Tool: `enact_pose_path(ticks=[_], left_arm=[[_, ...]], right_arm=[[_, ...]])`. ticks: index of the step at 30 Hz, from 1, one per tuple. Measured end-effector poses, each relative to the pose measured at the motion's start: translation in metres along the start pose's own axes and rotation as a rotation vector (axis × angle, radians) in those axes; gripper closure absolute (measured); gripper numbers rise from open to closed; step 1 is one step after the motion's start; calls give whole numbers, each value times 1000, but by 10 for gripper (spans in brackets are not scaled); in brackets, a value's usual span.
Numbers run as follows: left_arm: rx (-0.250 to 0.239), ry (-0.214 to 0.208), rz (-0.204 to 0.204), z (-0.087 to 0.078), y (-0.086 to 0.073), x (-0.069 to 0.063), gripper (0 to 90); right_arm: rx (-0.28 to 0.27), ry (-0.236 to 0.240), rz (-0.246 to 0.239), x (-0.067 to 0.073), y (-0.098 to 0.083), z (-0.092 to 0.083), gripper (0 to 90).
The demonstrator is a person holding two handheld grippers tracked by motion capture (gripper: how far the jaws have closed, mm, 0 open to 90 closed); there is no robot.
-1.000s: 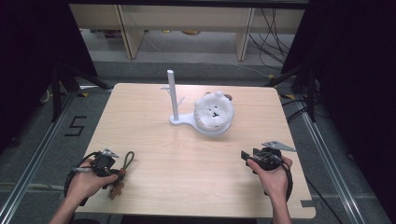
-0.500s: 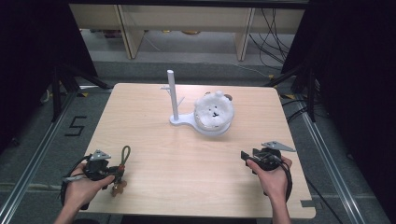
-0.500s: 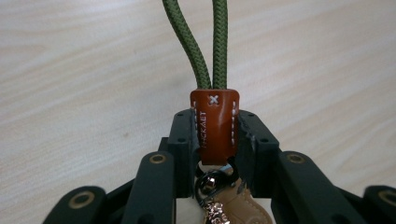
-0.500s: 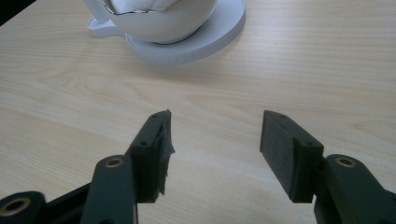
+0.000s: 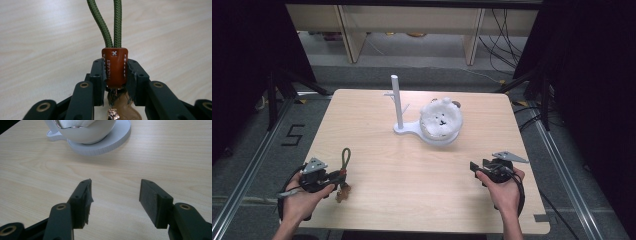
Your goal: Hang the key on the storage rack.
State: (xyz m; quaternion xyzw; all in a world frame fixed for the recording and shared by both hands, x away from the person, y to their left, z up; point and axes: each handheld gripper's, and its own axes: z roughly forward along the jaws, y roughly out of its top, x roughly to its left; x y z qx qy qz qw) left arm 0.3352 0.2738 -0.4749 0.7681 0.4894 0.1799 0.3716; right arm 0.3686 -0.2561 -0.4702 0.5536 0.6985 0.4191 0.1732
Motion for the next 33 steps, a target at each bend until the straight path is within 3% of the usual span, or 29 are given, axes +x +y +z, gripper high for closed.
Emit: enact_pose_path(ticks=[2, 3, 5, 7, 23, 33], left_arm=[[-43, -10, -13, 0, 0, 0, 688], [-42, -8, -9, 0, 0, 0, 688], [-92, -1, -42, 1, 0, -1, 688], [-103, 1, -46, 1, 1, -1, 689], [-199, 5, -45, -3, 6, -2, 687], [-308, 9, -23, -7, 14, -5, 688]], right_arm=[[-1, 0, -2, 0, 0, 0, 445], [-1, -1, -1, 0, 0, 0, 445], [-1, -10, -3, 0, 0, 0, 445], [-1, -10, -3, 0, 0, 0, 445], [-8, -10, -5, 0, -1, 0, 445], [-7, -12, 0, 1, -1, 1, 445]])
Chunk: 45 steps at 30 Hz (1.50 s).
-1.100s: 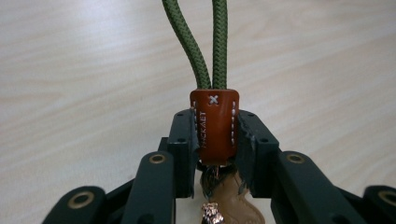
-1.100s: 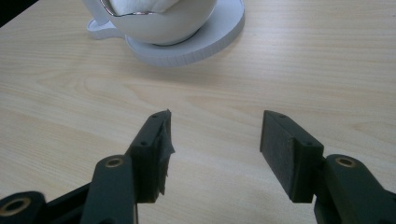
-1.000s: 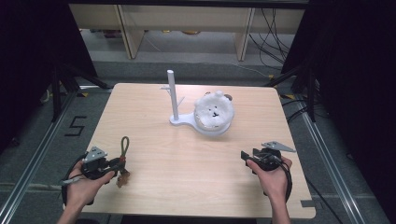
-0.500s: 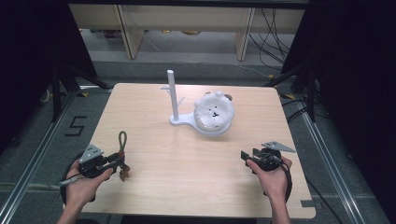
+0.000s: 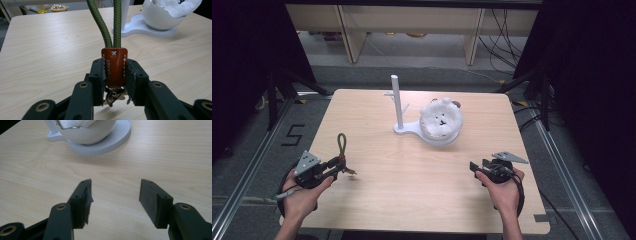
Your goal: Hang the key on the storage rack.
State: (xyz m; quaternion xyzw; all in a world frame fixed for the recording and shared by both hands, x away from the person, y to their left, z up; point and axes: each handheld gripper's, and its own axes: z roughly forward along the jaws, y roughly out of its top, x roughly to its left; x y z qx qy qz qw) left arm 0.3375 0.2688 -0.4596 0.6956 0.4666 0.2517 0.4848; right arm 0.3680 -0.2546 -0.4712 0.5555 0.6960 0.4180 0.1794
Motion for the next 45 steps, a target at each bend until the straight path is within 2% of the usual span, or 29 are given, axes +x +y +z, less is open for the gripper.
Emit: enact_pose_path(ticks=[1, 2, 3, 7, 10, 14, 15, 16, 18, 19, 26, 45], left_arm=[[0, 2, 0, 0, 1, -1, 688], [-3, 1, -1, 0, 2, -1, 688], [-8, 1, 5, 0, 2, -2, 688], [-19, -12, 9, 3, 5, -3, 688], [-14, -7, 32, 4, 8, -5, 687], [-21, -13, 41, 6, 12, -6, 688], [-23, -15, 40, 7, 13, -7, 688], [-28, -21, 45, 8, 14, -7, 688], [-32, -25, 48, 10, 16, -8, 687], [-28, -19, 51, 11, 18, -9, 687], [-30, -39, 58, 19, 27, -12, 687], [-27, -51, 73, 37, 44, -18, 687]], right_arm=[[2, -1, 18, 2, 0, 0, 445], [10, 2, -25, -2, 1, -1, 445], [11, 0, -9, -1, 0, -1, 445], [8, 5, -6, -1, 0, -1, 445], [6, 5, -6, -1, 0, -1, 445], [9, -2, -7, -1, 0, -1, 445], [11, -5, 39, 3, -1, -1, 445], [1, 10, -1, -1, 0, 0, 445], [9, 4, -5, 0, 0, -1, 445], [1, 15, -4, 0, 0, 0, 445], [9, 0, -4, 0, 0, -1, 444], [-5, 13, 1, -1, 0, 0, 443]])
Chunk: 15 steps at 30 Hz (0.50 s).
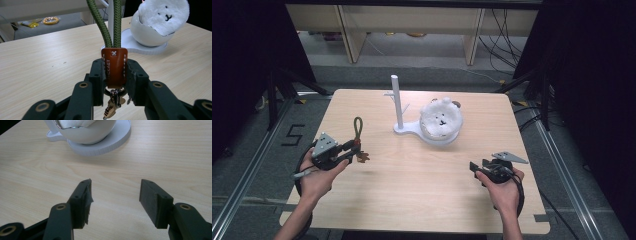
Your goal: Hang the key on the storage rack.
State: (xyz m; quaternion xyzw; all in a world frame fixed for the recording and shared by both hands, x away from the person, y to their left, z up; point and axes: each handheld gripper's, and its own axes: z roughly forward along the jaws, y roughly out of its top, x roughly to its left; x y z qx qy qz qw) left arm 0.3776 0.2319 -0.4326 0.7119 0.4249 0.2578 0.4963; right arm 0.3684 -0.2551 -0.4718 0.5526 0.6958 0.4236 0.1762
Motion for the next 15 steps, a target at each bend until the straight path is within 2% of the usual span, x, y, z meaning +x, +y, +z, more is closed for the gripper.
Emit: enact_pose_path(ticks=[2, 4, 15], left_arm=[[-5, 1, -1, 2, 2, 0, 687], [-2, -2, 1, 3, 3, -1, 687], [-13, -13, 9, 14, 12, -4, 687]], right_arm=[[13, -9, -1, 1, 0, -1, 442], [-2, 3, 0, 0, 0, 0, 442], [-4, 0, -2, 0, 0, 0, 442]])
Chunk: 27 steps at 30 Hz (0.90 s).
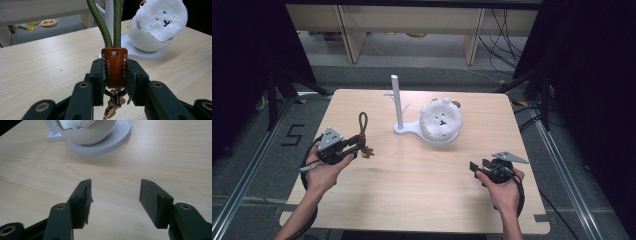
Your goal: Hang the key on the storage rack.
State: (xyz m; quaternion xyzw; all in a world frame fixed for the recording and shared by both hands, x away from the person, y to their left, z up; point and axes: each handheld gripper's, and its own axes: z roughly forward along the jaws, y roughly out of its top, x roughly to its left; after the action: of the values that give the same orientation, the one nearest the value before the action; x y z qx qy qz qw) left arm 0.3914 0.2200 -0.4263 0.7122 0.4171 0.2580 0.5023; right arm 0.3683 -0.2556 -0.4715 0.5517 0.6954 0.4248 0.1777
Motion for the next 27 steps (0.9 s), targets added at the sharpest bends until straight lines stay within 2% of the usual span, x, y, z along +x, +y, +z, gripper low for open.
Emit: enact_pose_path(ticks=[7, 8, 10, 11, 15, 16, 17, 18, 19, 20, 22, 23, 27], left_arm=[[-3, -7, 14, 8, 9, 0, 687], [0, -7, 16, 9, 9, 0, 687], [0, -9, 19, 11, 12, 0, 687], [-5, -14, 18, 13, 12, 0, 687], [4, -12, 22, 17, 16, 0, 687], [4, -13, 23, 18, 17, 0, 686], [7, -15, 27, 19, 18, 0, 687], [8, -14, 27, 20, 18, 0, 687], [8, -16, 29, 21, 19, 0, 686], [8, -17, 29, 22, 20, 0, 687], [11, -16, 32, 24, 21, 0, 687], [13, -16, 33, 25, 21, 0, 686], [17, -14, 31, 28, 23, 1, 687]], right_arm=[[0, -6, -1, 0, 0, 0, 441], [12, -10, 45, 4, -1, -1, 441], [5, 2, 43, 4, 0, -1, 440], [6, -11, 40, 4, 0, -1, 441], [6, -10, 38, 3, 0, -1, 440], [3, -11, 6, 1, 0, -1, 440], [10, 1, 39, 3, 0, -2, 440], [4, 1, 14, 1, 0, -2, 440], [9, 10, 43, 3, 0, -2, 440], [8, 9, 42, 3, 0, -2, 440], [7, 3, 29, 2, 0, -3, 440], [1, -2, 1, 0, 1, -2, 440], [1, -3, 2, 0, 1, -2, 440]])
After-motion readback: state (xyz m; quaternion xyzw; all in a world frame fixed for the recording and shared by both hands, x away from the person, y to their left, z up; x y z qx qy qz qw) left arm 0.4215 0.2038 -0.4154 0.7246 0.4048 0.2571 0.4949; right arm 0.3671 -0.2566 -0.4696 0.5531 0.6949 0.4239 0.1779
